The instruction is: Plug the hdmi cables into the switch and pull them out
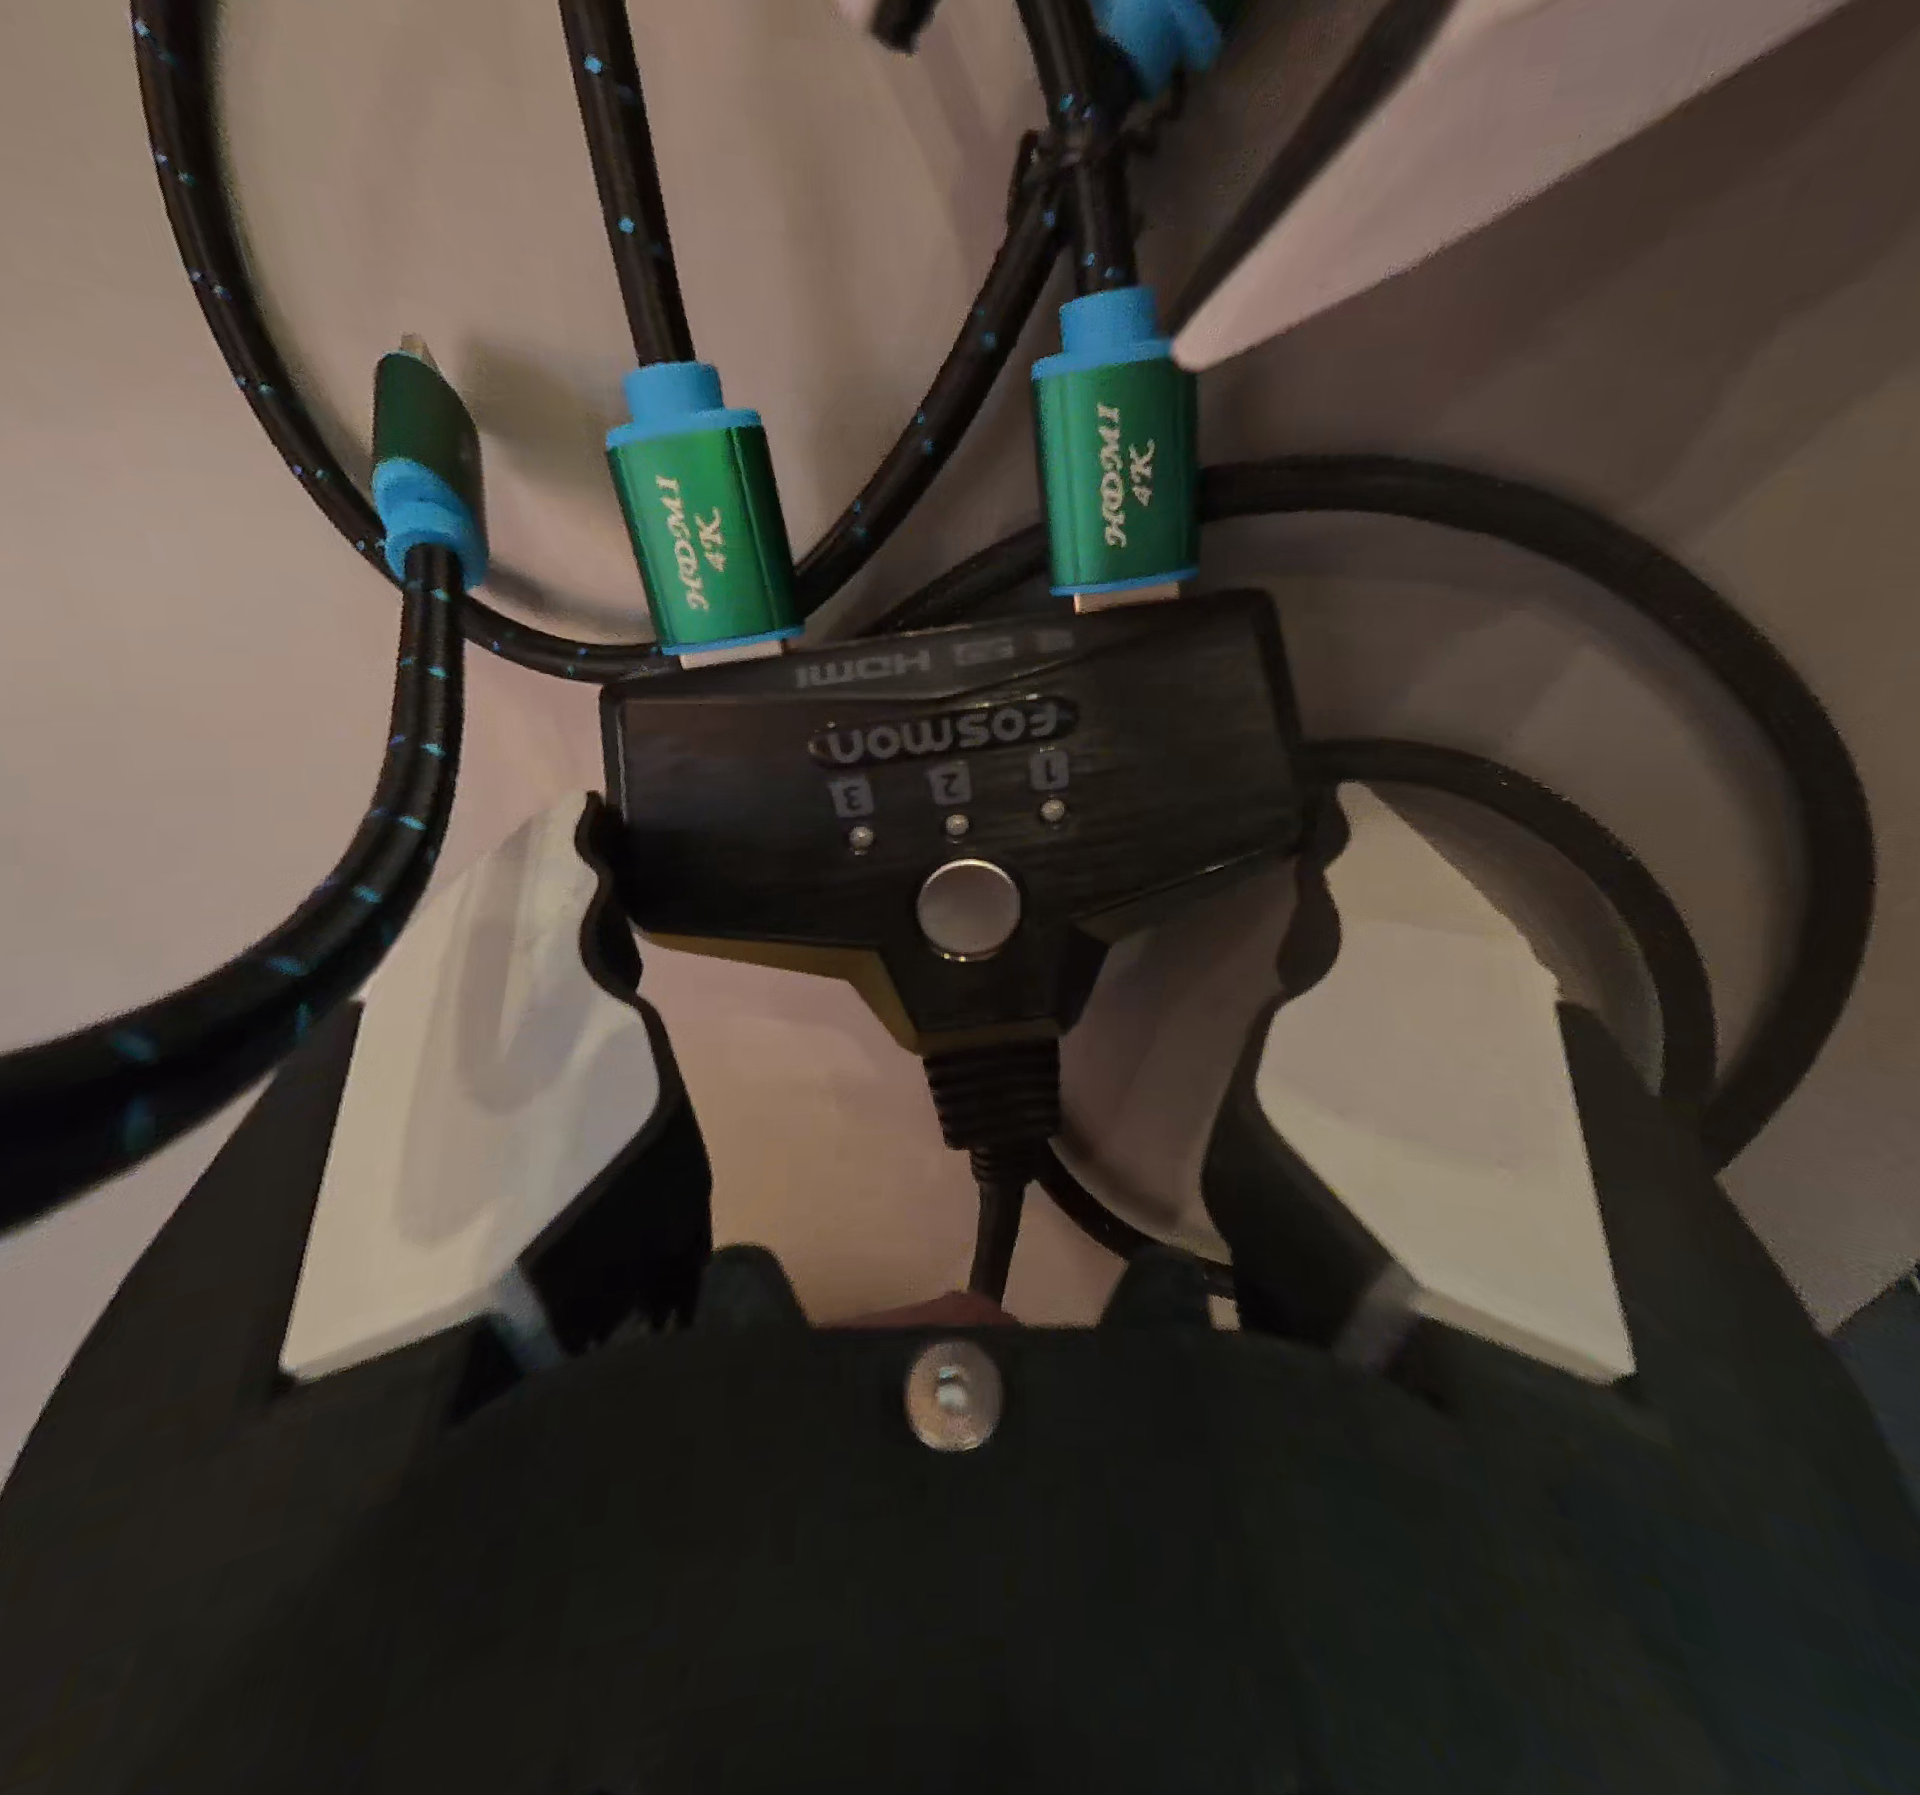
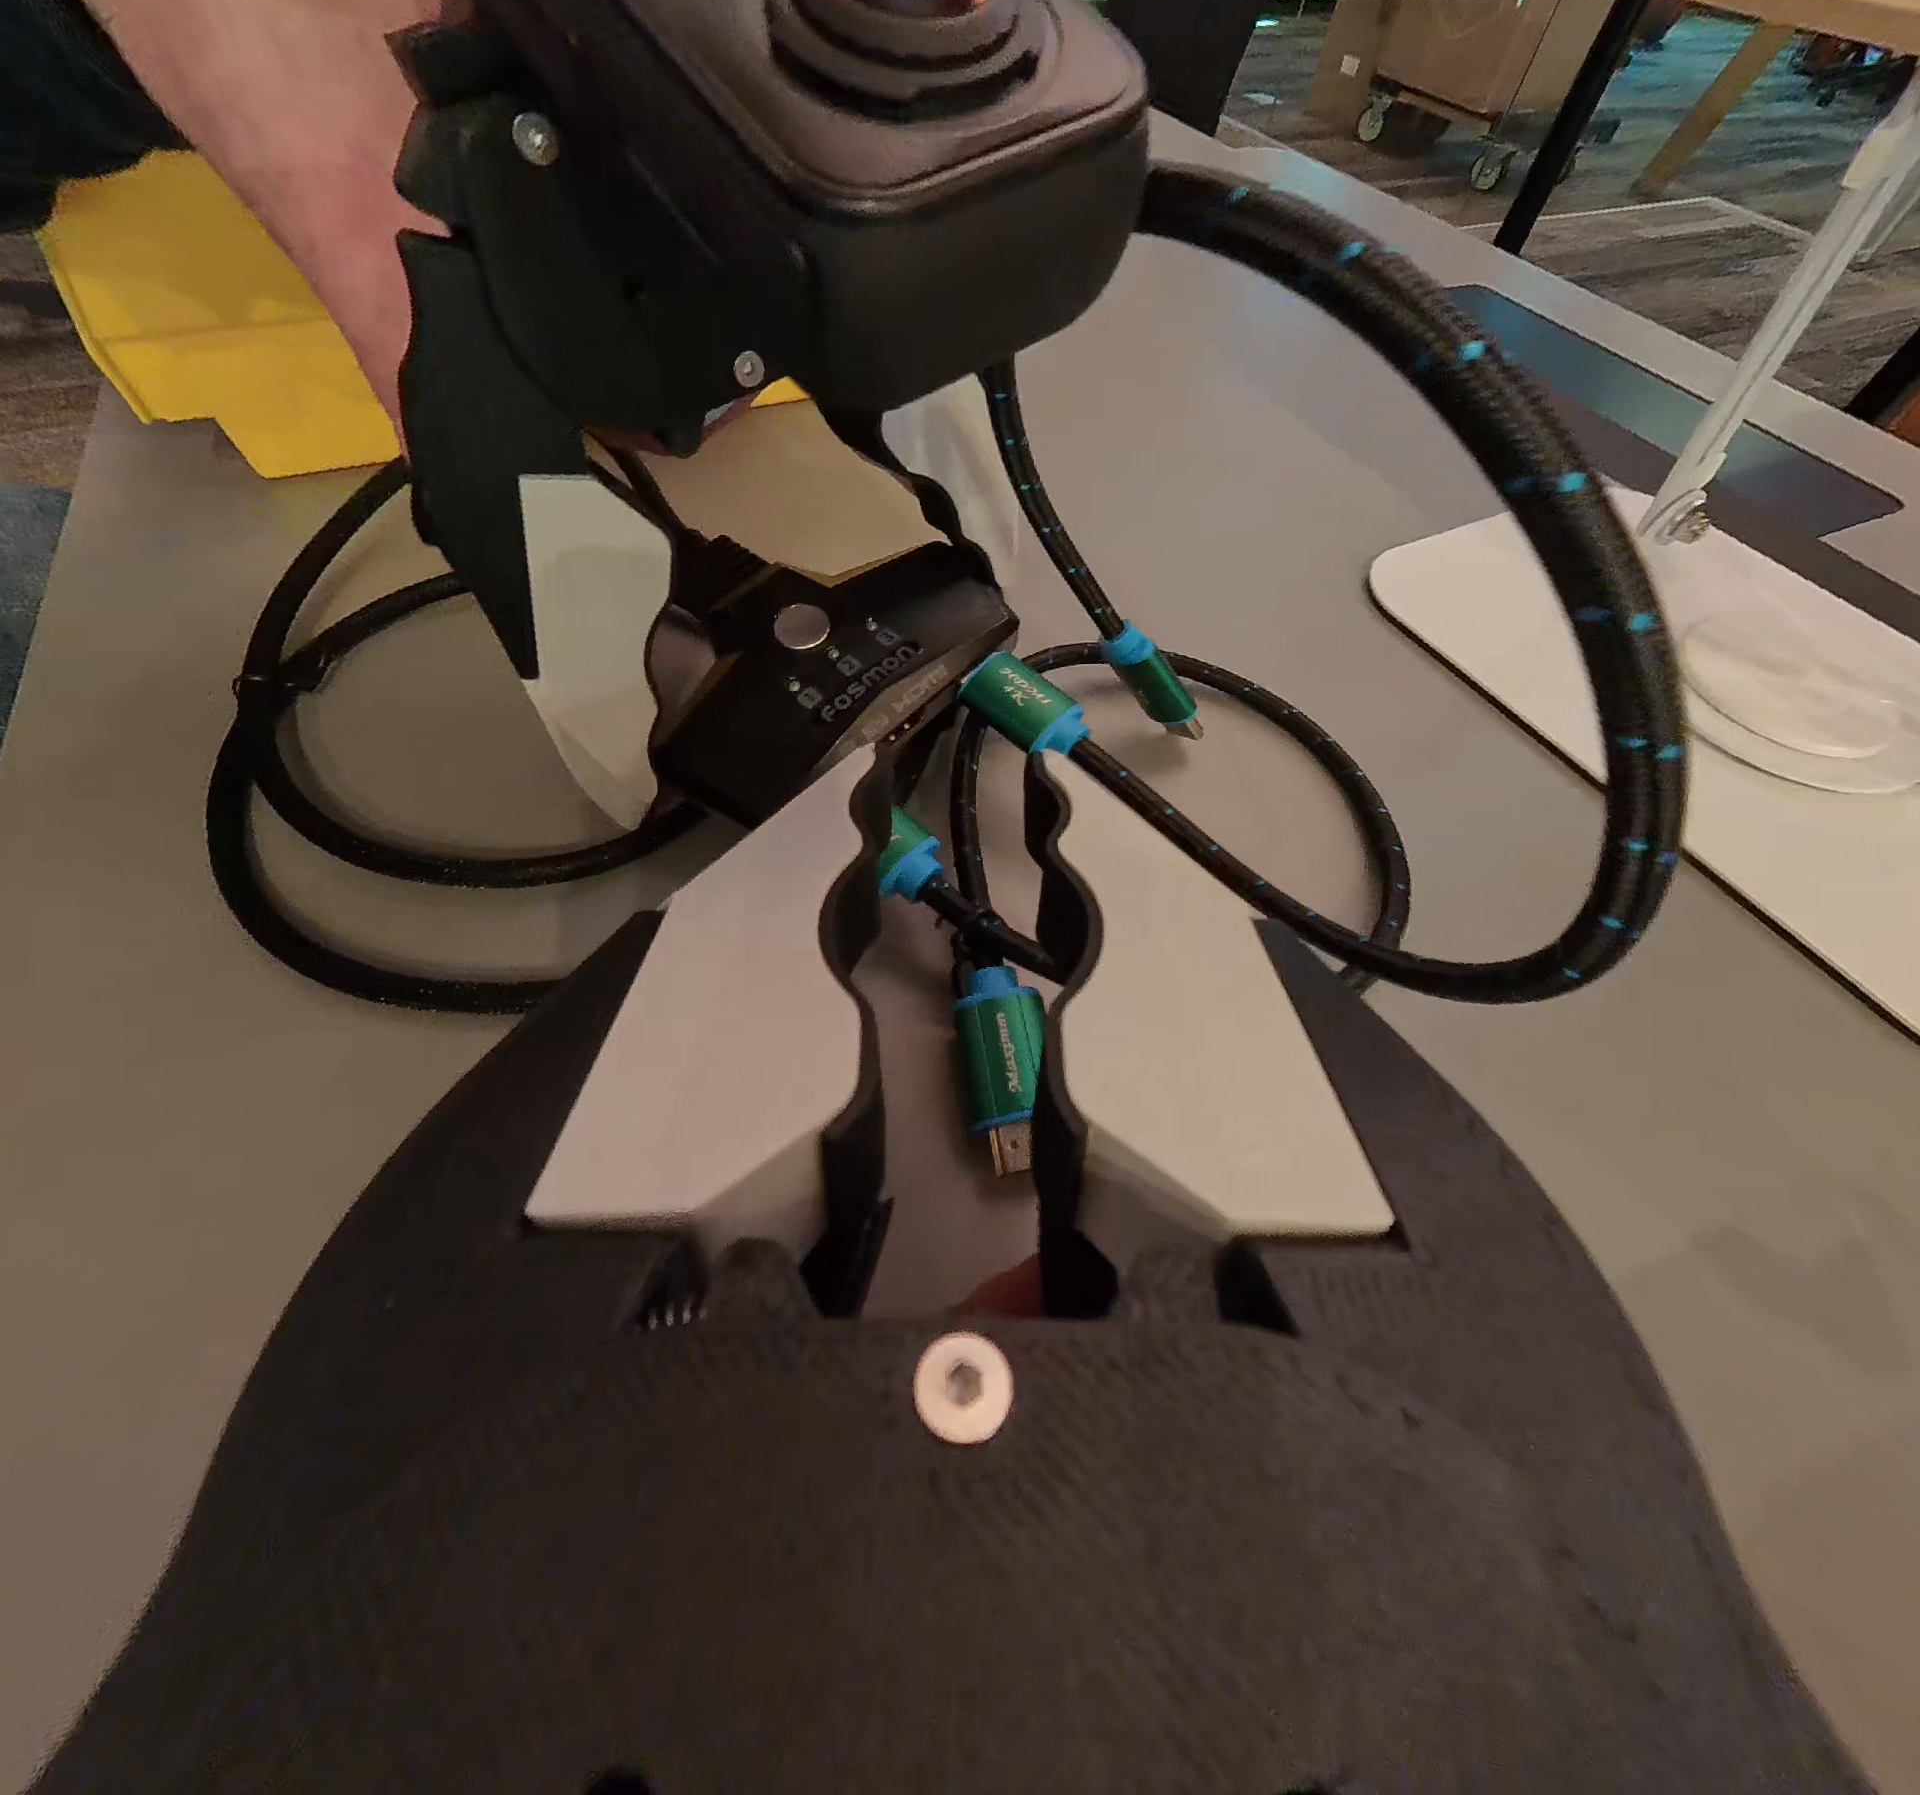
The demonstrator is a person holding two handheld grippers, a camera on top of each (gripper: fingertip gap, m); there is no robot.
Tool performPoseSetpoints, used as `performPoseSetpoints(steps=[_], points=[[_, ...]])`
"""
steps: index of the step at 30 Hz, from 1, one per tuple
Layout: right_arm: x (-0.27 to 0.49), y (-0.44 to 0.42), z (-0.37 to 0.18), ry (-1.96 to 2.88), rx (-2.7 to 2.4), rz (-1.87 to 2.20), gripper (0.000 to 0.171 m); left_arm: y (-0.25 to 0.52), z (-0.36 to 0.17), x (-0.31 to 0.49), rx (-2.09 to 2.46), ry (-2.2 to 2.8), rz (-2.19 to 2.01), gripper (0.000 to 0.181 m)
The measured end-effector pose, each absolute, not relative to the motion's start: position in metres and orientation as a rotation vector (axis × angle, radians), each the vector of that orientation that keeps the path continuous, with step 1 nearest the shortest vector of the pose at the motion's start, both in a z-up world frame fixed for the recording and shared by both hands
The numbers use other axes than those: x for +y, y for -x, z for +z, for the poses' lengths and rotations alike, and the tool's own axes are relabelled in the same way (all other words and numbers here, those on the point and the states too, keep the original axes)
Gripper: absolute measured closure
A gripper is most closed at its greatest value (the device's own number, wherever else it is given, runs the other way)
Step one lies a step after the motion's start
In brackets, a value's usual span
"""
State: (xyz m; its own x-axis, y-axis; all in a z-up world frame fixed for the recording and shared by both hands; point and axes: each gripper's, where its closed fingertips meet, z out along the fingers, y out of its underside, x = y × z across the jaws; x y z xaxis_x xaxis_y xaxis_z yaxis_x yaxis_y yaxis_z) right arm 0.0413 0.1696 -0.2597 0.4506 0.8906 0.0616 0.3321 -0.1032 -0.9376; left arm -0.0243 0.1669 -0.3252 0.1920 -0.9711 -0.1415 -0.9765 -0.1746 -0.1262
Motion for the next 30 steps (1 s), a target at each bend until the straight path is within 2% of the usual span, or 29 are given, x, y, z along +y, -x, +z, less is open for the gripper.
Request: performPoseSetpoints(steps=[8,13,17,21,26,30], points=[[0.165,-0.04,-0.264,1.669,-1.114,0.665,0.147,0.022,-0.322,0.166,1.9,2.277,-0.057,0.061],[0.159,-0.039,-0.266,1.649,-1.176,0.658,0.14,0.022,-0.308,0.167,1.857,2.279,-0.169,0.062],[0.15,-0.035,-0.249,1.569,-1.161,0.767,0.138,0.024,-0.291,0.17,1.817,2.267,-0.242,0.062],[0.143,-0.043,-0.225,1.532,-1.054,1.036,0.152,0.028,-0.276,0.174,1.763,2.263,-0.303,0.062],[0.133,-0.035,-0.252,1.641,-1.166,1.063,0.142,0.029,-0.261,0.172,1.734,2.231,-0.388,0.062],[0.132,-0.026,-0.238,1.584,-1.097,1.14,0.139,0.022,-0.25,0.167,1.717,2.197,-0.467,0.062]])
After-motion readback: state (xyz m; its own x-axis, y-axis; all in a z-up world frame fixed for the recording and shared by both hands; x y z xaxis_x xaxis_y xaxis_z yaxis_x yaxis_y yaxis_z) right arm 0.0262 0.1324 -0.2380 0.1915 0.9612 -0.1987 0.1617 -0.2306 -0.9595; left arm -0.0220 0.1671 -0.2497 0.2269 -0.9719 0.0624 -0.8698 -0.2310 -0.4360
